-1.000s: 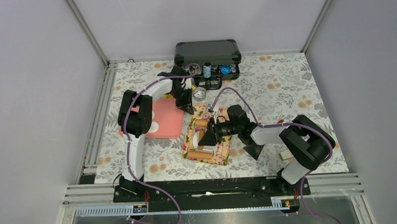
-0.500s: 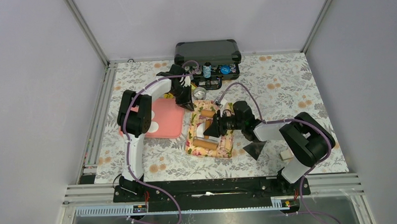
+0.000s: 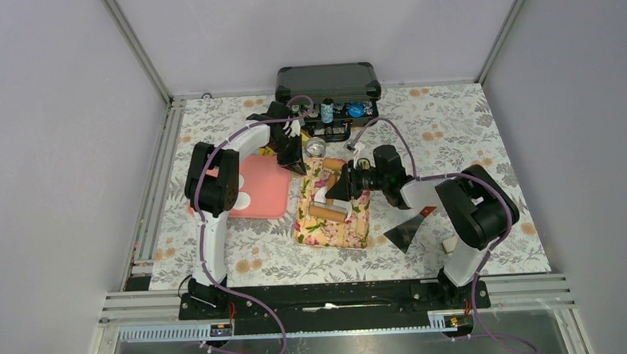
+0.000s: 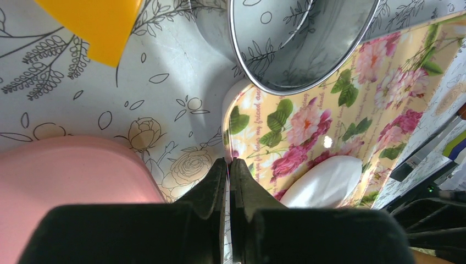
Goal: Roll out the dumpling wrappers from the dough
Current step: Flatten out the dough on the work surface.
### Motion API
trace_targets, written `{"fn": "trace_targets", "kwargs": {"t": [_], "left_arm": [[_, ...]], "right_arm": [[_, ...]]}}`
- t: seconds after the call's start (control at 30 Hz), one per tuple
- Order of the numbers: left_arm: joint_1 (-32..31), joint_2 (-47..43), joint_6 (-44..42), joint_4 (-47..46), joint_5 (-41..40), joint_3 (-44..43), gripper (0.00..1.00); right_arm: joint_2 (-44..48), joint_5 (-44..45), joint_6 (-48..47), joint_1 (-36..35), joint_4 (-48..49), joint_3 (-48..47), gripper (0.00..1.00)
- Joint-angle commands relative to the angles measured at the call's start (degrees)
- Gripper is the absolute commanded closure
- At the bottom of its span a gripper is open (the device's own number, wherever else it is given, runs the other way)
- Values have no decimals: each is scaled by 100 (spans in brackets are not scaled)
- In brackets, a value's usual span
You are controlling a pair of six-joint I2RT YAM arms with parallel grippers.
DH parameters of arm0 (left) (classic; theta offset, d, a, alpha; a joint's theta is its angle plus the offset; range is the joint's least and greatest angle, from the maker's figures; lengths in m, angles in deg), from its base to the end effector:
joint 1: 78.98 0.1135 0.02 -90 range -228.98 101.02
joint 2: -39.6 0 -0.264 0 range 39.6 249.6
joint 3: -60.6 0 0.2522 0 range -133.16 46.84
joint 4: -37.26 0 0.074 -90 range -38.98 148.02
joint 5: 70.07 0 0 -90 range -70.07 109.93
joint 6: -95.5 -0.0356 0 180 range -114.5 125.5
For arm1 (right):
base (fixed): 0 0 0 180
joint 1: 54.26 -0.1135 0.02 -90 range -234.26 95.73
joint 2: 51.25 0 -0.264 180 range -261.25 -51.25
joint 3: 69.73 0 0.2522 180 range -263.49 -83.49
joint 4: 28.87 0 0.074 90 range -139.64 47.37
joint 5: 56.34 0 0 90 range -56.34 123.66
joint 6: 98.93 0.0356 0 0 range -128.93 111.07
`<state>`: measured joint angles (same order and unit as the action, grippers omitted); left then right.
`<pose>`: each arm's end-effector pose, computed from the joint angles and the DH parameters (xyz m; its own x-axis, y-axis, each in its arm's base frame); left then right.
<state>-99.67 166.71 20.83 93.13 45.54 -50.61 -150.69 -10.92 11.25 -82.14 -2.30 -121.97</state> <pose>0.4202 -0.1752 0.1542 -0.9746 0.1132 -0.1932 0.1943 0.8562 -0.4786 0.2779 0.1753 0.1539 -0.6075 -0.0434 -0.7931 -0.7502 0.3595 0.5550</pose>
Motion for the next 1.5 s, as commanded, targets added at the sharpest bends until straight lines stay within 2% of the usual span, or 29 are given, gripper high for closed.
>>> {"fn": "trace_targets", "kwargs": {"t": [0.0,0.27,0.37,0.53,0.8,1.13,1.47], "left_arm": [[-14,-90,-224,122,-220,129,100],[-10,-89,-241,131,-236,138,100],[-14,-103,-241,131,-232,151,100],[-13,-116,-207,123,-224,156,100],[-13,-122,-197,122,-261,152,100],[-11,-101,-138,130,-331,112,100],[-12,-75,-94,131,-347,122,100]], "right_arm": [[-163,761,-946,319,-279,-574,100],[-544,688,-1341,441,-395,-1197,100],[-615,137,-1302,458,-420,-1305,100],[-436,-438,-1197,435,-189,-868,100],[-419,-408,-1480,371,-351,-252,100],[-219,-248,-1984,65,-1087,-174,100],[-213,-98,-2246,-107,-1178,92,100]]}}
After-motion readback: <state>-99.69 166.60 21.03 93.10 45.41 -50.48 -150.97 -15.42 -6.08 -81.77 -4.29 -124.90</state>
